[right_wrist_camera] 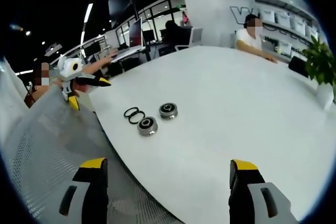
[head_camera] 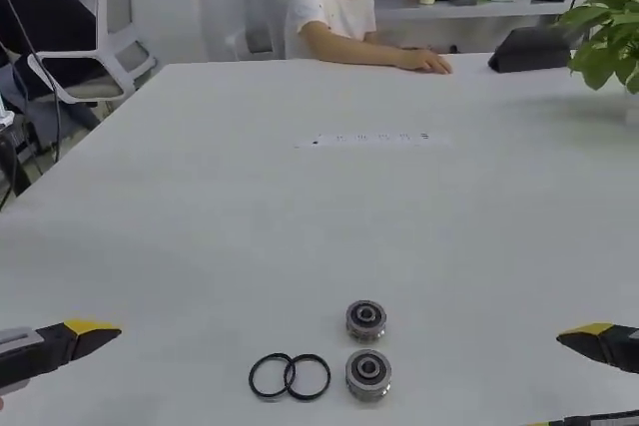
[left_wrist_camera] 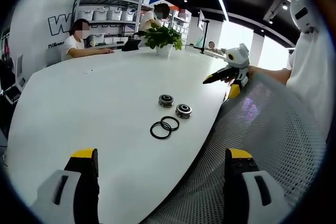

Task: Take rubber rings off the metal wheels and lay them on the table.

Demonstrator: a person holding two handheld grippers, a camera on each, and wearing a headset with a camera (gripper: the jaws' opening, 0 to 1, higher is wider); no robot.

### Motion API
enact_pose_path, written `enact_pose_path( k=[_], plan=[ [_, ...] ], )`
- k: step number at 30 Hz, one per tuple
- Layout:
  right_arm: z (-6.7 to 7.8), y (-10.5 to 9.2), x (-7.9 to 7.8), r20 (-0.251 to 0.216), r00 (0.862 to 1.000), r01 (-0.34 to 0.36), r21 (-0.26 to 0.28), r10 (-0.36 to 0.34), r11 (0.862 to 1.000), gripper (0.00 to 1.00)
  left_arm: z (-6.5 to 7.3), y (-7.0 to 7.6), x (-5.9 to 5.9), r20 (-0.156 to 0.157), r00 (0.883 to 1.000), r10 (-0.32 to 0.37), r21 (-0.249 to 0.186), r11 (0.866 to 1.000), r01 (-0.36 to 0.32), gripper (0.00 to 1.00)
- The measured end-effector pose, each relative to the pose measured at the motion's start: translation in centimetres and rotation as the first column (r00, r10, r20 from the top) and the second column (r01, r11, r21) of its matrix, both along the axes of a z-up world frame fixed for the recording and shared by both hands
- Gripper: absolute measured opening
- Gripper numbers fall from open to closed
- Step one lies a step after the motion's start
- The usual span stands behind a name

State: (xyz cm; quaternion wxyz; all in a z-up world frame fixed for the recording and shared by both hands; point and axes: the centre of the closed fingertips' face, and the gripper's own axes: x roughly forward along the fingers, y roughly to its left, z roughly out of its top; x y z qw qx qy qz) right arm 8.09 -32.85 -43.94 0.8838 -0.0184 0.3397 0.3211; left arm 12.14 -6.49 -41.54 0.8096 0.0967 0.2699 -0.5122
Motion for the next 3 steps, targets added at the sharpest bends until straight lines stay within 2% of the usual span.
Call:
enact_pose_path(
  k=[3],
  plan=[
    [0.06,0.17,-0.40,-0.002,1.000,0.000,0.002,0.000,1.000,0.96,0.00,-0.02,-0.07,-0.004,1.000,0.006,-0.004,1.000,-0.006,0.99]
  ],
)
